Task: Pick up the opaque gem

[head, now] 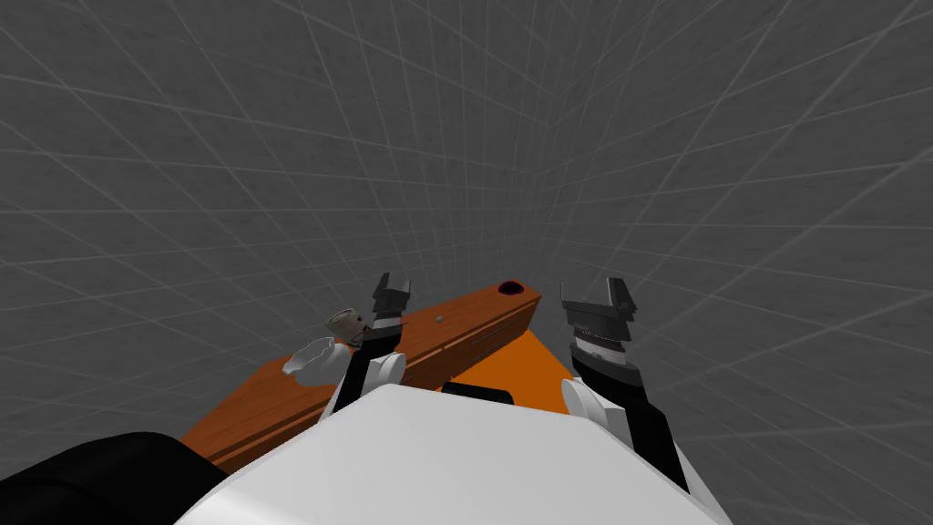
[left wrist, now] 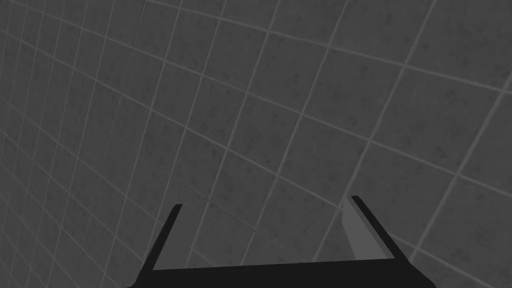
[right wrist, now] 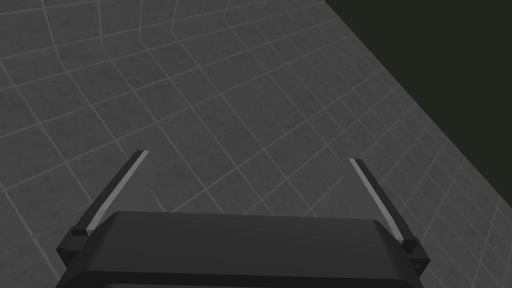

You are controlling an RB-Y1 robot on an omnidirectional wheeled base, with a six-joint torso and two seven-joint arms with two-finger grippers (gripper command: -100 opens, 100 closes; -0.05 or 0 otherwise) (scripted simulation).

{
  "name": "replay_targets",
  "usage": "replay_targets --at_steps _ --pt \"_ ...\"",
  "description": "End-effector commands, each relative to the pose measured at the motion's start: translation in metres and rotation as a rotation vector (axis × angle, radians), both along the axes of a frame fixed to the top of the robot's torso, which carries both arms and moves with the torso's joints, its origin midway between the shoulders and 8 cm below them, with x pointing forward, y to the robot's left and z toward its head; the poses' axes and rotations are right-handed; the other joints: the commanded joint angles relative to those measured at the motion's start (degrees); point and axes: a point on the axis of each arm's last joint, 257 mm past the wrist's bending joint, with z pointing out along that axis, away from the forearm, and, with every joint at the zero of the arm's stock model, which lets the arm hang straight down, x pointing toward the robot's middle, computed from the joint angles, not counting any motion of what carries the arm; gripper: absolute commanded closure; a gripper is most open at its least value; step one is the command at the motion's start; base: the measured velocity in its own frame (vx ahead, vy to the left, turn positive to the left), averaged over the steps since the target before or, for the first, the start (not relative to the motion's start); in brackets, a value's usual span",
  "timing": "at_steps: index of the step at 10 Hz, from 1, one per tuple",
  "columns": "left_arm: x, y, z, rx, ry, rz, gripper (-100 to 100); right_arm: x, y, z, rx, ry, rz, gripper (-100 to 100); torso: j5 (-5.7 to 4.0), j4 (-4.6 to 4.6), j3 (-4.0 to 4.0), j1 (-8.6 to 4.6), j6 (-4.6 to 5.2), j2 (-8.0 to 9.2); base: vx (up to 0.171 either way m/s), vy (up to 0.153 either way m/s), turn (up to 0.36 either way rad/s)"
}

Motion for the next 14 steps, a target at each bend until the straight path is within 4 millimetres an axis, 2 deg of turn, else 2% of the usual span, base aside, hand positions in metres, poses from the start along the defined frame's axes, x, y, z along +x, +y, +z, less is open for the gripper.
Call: replay_targets --at_steps 1,4,8,9,10,13,14 --pt "0.007 0.004 -0.018 0.044 0.054 0.004 -100 0.0 0.0 0.0 0.0 0.0 0.0 0 0.0 0.0 0.0 0.0 0.0 0.0 -0.018 -0.024 -0.107" --pt "0.016 0.018 -0.05 0.093 0.142 0.024 -100 0.0 0.0 0.0 0.0 0.0 0.0 0 -0.02 0.02 0.05 -0.13 0.02 0.09 -0.024 -0.041 -0.12" --pt "0.024 0.052 -0.111 0.147 0.303 0.084 -100 0.0 0.0 0.0 0.0 0.0 0.0 0 -0.03 0.01 0.03 -0.16 0.02 0.06 -0.013 -0.046 -0.147" --pt "0.024 0.063 -0.123 0.16 0.338 0.102 -100 0.0 0.0 0.0 0.0 0.0 0.0 0 -0.04 0.01 0.03 -0.17 0.0 0.06 -0.004 -0.056 -0.19" --pt "0.025 0.064 -0.129 0.156 0.351 0.103 -100 0.0 0.0 0.0 0.0 0.0 0.0 0 -0.04 0.01 0.02 -0.18 0.01 0.04 -0.006 -0.036 -0.078" --pt "0.018 0.104 -0.182 0.173 0.493 0.17 -100 0.0 0.0 0.0 0.0 0.0 0.0 0 -0.02 0.0 0.01 -0.12 0.02 0.02 -0.001 -0.042 -0.179" --pt "0.018 0.106 -0.189 0.169 0.507 0.172 -100 0.0 0.0 0.0 0.0 0.0 0.0 0 -0.04 0.01 0.01 -0.16 0.0 0.02 0.002 -0.04 -0.081"
